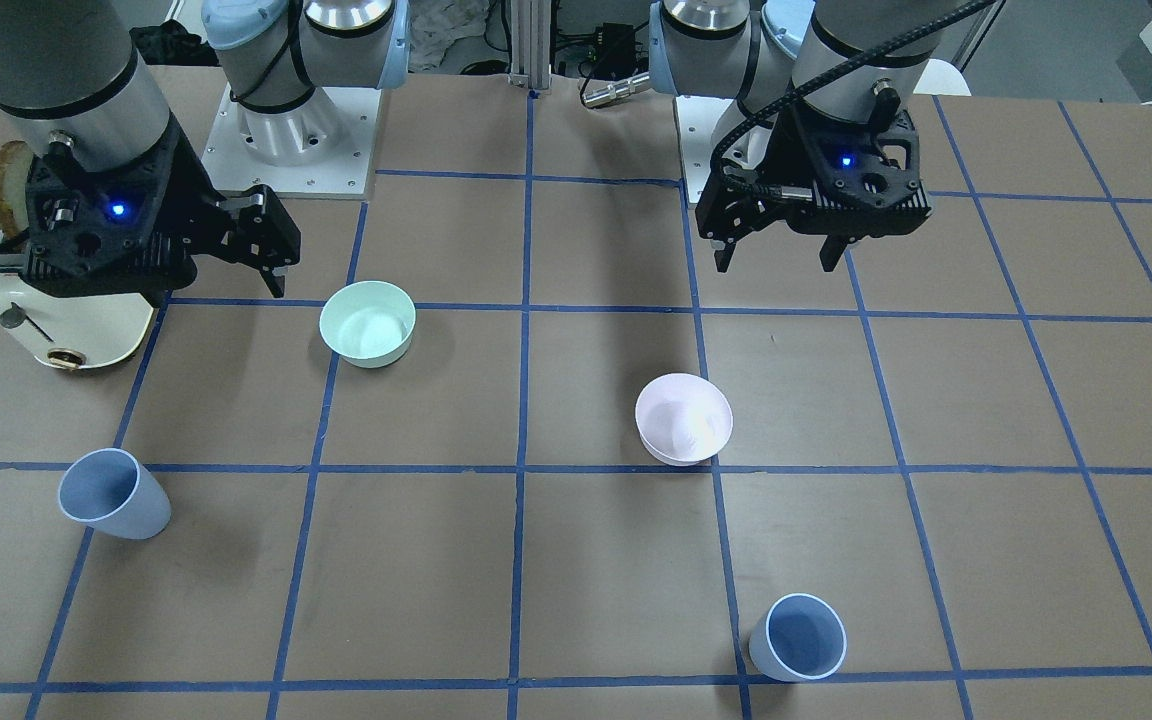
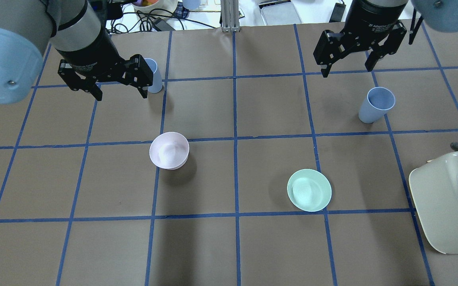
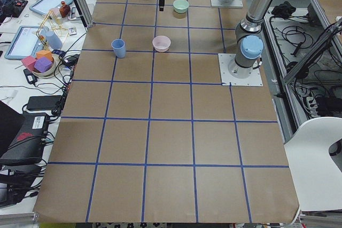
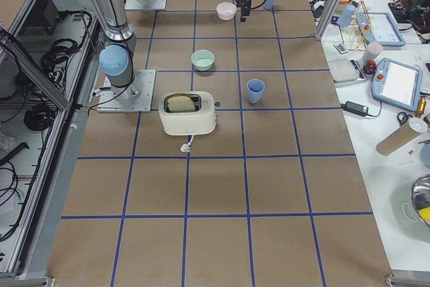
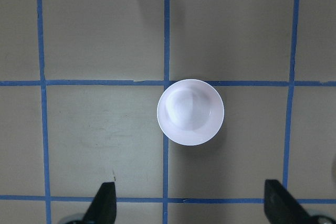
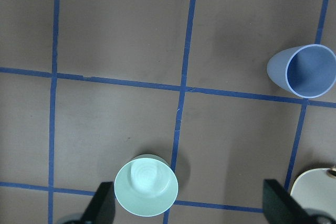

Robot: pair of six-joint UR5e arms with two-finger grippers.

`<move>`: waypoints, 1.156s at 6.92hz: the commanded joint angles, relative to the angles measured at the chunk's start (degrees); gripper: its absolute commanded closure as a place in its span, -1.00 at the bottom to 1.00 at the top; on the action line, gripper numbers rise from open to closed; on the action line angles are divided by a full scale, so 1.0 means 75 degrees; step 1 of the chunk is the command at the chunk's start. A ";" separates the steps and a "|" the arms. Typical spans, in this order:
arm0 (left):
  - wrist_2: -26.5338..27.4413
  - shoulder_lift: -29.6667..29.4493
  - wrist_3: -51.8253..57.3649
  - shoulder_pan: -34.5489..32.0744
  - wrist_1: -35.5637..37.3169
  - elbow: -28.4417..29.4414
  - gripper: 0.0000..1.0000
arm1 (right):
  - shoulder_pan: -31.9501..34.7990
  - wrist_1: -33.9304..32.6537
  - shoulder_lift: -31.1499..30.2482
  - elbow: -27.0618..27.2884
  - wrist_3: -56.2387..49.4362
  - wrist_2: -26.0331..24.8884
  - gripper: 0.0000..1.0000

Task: Stack blue cups with both arms

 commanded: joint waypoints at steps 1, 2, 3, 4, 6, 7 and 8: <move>0.0000 0.0001 0.0000 0.0012 0.0000 0.0005 -1.00 | -0.0022 0.0008 -0.0020 -0.0003 0.0011 -0.0004 -1.00; 0.0000 0.0001 0.0000 0.0012 0.0000 0.0005 -1.00 | -0.0057 0.0020 -0.0020 -0.0003 -0.0001 -0.0016 -1.00; 0.0000 0.0001 0.0000 0.0000 0.0000 -0.0007 -1.00 | -0.0045 0.0043 -0.0020 0.0009 0.0011 -0.0004 -1.00; -0.0011 -0.0010 0.0000 0.0000 0.0000 0.0016 -1.00 | -0.0045 0.0055 -0.0032 0.0009 -0.0001 -0.0004 -1.00; -0.0058 -0.0231 0.0000 -0.0012 -0.0023 0.0110 -1.00 | -0.0057 -0.0003 -0.0008 0.0009 0.0011 0.0019 -1.00; -0.0012 -0.0430 0.0000 0.0000 -0.0093 0.0458 -1.00 | -0.0057 -0.0026 0.0003 0.0009 0.0011 0.0019 -1.00; 0.0000 -0.0850 0.0070 0.0000 -0.0094 0.0879 -1.00 | -0.0057 -0.0282 0.0004 0.0009 0.0023 0.0008 -1.00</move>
